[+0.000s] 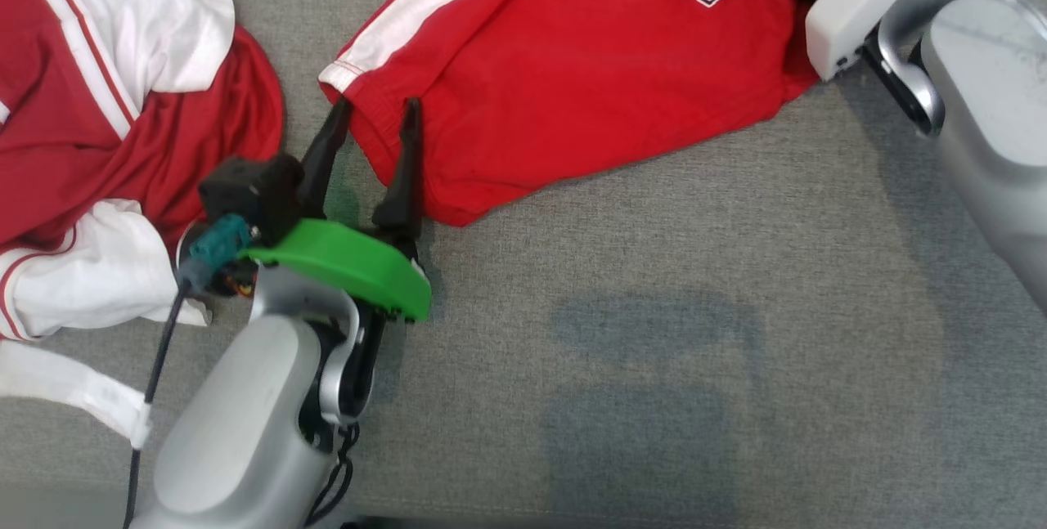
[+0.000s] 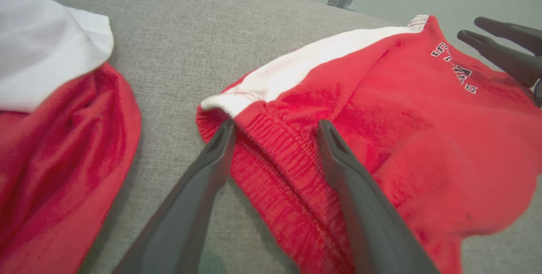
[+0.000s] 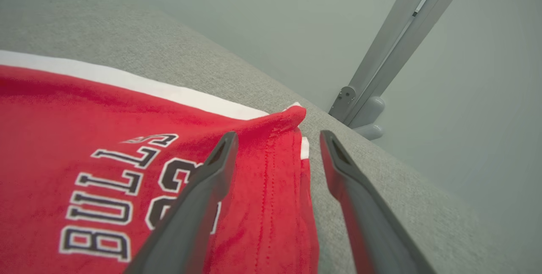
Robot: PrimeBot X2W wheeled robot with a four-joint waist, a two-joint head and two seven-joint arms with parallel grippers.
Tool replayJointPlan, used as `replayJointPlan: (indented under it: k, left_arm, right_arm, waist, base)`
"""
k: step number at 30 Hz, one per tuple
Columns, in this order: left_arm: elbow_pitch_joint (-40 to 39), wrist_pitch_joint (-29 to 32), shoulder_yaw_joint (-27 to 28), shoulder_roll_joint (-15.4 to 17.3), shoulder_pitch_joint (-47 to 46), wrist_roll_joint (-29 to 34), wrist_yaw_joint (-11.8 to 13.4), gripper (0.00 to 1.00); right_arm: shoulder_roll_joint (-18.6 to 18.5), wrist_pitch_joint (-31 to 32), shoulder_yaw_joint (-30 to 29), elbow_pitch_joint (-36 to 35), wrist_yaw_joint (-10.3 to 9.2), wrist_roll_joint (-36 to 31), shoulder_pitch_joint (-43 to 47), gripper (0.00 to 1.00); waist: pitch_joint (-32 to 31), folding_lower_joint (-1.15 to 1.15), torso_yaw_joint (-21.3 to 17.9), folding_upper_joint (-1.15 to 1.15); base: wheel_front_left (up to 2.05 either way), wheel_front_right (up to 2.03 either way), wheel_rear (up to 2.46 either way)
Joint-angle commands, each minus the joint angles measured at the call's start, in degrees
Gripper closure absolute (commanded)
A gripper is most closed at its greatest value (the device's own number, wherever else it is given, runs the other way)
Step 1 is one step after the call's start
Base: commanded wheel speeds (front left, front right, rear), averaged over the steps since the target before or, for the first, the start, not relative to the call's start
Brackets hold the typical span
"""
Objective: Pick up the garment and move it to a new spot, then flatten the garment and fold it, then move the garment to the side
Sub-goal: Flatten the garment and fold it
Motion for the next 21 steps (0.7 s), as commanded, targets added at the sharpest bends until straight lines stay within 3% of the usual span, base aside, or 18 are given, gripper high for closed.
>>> replayJointPlan:
  k: [1, 11, 17, 21]
  left_arm:
    - [-0.33, -0.3, -0.4, 0.63, 1.51, 0.56, 0.23, 0.0]
    - [-8.55, -9.31, -1.9, 5.62, 13.43, 10.03, 6.4, 0.0]
    - [-7.98, -11.56, -3.46, 1.79, 14.95, 13.53, 6.41, 0.0]
    - [-7.07, -11.75, -3.49, -1.63, 14.5, 16.13, 5.05, 0.0]
  right_arm:
    - [-0.94, -0.28, 0.12, -0.44, -0.11, 0.46, 1.25, 0.0]
    - [-7.5, 6.36, -1.13, -9.06, -0.11, 7.32, 8.35, 0.0]
    - [-3.65, 13.65, -7.75, -6.67, -0.11, 12.95, 7.96, 0.0]
    - [-0.69, 18.16, -9.76, -2.18, -0.11, 11.58, 6.14, 0.0]
  waist:
    - [-2.48, 0.0, -1.66, 0.06]
    - [-7.11, 0.0, -3.41, 0.06]
    - [-6.68, 0.0, -0.81, 0.06]
    - [-5.98, 0.0, 1.72, 0.06]
  base:
    - [0.0, 0.0, 0.0]
    - [0.0, 0.0, 0.0]
    - [0.0, 0.0, 0.0]
    - [0.0, 0.0, 0.0]
